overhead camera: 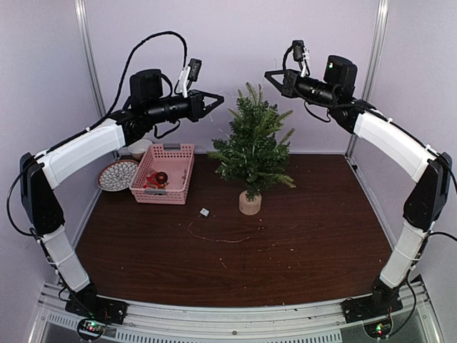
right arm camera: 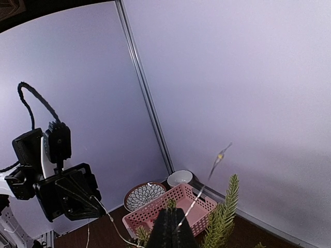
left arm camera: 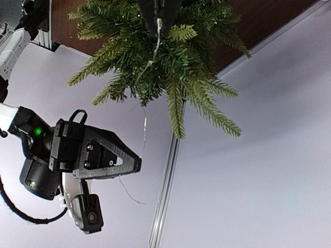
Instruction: Decorate the small christmas tree
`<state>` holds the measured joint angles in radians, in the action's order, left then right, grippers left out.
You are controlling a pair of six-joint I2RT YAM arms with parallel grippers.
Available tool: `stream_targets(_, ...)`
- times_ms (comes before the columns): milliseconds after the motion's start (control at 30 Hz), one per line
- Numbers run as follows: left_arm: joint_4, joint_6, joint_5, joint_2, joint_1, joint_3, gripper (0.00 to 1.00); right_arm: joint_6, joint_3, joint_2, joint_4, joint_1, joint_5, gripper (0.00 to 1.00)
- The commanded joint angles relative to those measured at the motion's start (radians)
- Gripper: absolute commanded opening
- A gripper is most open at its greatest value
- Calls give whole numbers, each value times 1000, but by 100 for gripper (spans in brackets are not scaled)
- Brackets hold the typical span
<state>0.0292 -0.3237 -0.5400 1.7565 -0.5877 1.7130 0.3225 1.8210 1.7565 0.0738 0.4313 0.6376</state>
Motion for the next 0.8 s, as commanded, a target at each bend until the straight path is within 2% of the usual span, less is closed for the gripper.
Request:
stream_targets(0, 90, -11, 3, -36, 19, -1, 0, -3, 28, -3, 23, -7, 27, 0)
stream_targets(167, 168, -71, -30, -36, 48, -31, 0, 20, 16, -4, 67, -17, 64, 0)
stream_targets(467, 104, -85, -41, 41, 54, 19, 0, 1, 33, 46, 1, -42, 13, 0)
stream_targets(767, 79, -71, -48, 74, 54, -17, 0, -26, -57, 50, 2, -42, 7, 0)
